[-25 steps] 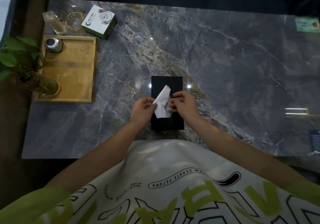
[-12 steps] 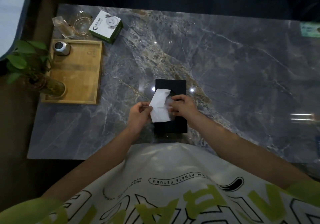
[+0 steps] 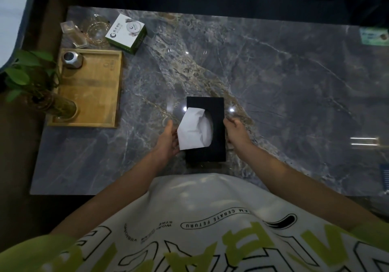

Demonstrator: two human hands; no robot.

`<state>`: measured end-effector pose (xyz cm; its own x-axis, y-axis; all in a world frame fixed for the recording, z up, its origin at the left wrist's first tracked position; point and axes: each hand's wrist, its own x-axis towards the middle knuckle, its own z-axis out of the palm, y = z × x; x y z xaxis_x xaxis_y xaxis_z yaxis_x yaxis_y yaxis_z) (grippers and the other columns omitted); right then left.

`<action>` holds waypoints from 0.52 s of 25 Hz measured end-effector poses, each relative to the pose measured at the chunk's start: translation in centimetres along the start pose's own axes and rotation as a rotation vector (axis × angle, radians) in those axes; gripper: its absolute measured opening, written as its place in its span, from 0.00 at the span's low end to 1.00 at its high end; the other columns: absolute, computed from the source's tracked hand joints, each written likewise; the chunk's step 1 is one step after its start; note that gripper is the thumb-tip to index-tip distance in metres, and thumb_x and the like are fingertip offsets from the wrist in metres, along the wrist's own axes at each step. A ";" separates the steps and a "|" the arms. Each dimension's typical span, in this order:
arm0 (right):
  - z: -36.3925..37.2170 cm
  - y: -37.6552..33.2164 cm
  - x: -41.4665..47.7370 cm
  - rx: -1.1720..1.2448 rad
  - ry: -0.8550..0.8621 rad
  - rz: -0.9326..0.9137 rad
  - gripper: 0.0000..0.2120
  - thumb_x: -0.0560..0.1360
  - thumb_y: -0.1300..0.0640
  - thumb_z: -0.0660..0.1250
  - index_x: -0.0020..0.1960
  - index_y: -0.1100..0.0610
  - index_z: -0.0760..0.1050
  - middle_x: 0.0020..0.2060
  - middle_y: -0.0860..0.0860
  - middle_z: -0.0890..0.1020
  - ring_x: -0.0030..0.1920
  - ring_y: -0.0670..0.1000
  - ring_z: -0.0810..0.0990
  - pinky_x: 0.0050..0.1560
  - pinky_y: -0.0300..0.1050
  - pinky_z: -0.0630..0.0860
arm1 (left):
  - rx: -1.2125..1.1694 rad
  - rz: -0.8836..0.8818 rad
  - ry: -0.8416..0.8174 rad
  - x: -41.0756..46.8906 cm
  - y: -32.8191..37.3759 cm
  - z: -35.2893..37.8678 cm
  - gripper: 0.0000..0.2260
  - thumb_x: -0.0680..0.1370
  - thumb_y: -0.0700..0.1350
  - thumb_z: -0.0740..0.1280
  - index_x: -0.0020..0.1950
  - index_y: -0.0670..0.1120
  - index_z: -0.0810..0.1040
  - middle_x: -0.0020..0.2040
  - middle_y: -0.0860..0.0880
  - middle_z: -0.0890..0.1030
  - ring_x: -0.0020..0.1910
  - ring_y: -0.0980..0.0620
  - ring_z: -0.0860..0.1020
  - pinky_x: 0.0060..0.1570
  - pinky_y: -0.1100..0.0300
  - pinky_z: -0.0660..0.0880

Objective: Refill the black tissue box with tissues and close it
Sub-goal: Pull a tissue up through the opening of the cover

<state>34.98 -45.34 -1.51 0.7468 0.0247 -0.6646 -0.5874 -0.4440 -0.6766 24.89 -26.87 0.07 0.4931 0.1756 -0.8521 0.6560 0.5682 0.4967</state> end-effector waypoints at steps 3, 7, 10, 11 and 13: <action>0.1 0.6 0.1 0.045 -0.152 0.116 0.21 0.78 0.40 0.60 0.64 0.52 0.75 0.58 0.50 0.81 0.57 0.54 0.80 0.61 0.55 0.77 | 0.016 -0.026 -0.003 0.1 0.0 0.3 0.30 0.77 0.68 0.47 0.52 0.50 0.81 0.50 0.48 0.83 0.48 0.51 0.81 0.39 0.58 0.76; 0.5 0.4 -0.2 0.139 -0.139 0.070 0.12 0.78 0.41 0.63 0.48 0.47 0.80 0.49 0.47 0.85 0.48 0.49 0.84 0.48 0.47 0.81 | 0.061 0.004 0.032 -0.2 0.1 0.0 0.33 0.77 0.69 0.47 0.50 0.46 0.82 0.47 0.46 0.83 0.46 0.50 0.80 0.40 0.56 0.77; 1.6 -0.5 -0.5 0.099 -0.183 0.040 0.10 0.79 0.42 0.63 0.46 0.46 0.79 0.51 0.49 0.83 0.53 0.52 0.82 0.57 0.53 0.79 | 0.055 0.060 0.082 -0.6 0.2 -1.7 0.32 0.78 0.68 0.46 0.48 0.47 0.82 0.46 0.47 0.83 0.46 0.49 0.80 0.41 0.56 0.77; 2.1 -0.7 -0.6 0.095 -0.210 0.028 0.10 0.79 0.42 0.62 0.46 0.46 0.78 0.50 0.48 0.83 0.54 0.52 0.81 0.59 0.53 0.78 | 0.057 0.083 0.095 -0.9 0.3 -2.3 0.32 0.79 0.67 0.45 0.49 0.48 0.82 0.46 0.47 0.83 0.46 0.50 0.80 0.41 0.57 0.76; 3.6 -1.4 -1.1 0.098 -0.266 0.011 0.10 0.78 0.42 0.63 0.44 0.44 0.79 0.47 0.45 0.83 0.52 0.51 0.82 0.56 0.52 0.79 | 0.014 0.122 0.136 -1.8 0.4 -3.7 0.30 0.79 0.66 0.45 0.50 0.48 0.81 0.47 0.48 0.83 0.44 0.52 0.80 0.37 0.59 0.75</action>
<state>33.86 -41.52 -0.98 0.6397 0.2609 -0.7230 -0.6319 -0.3570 -0.6879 22.16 -23.94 1.17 0.4885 0.3497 -0.7994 0.6048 0.5247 0.5991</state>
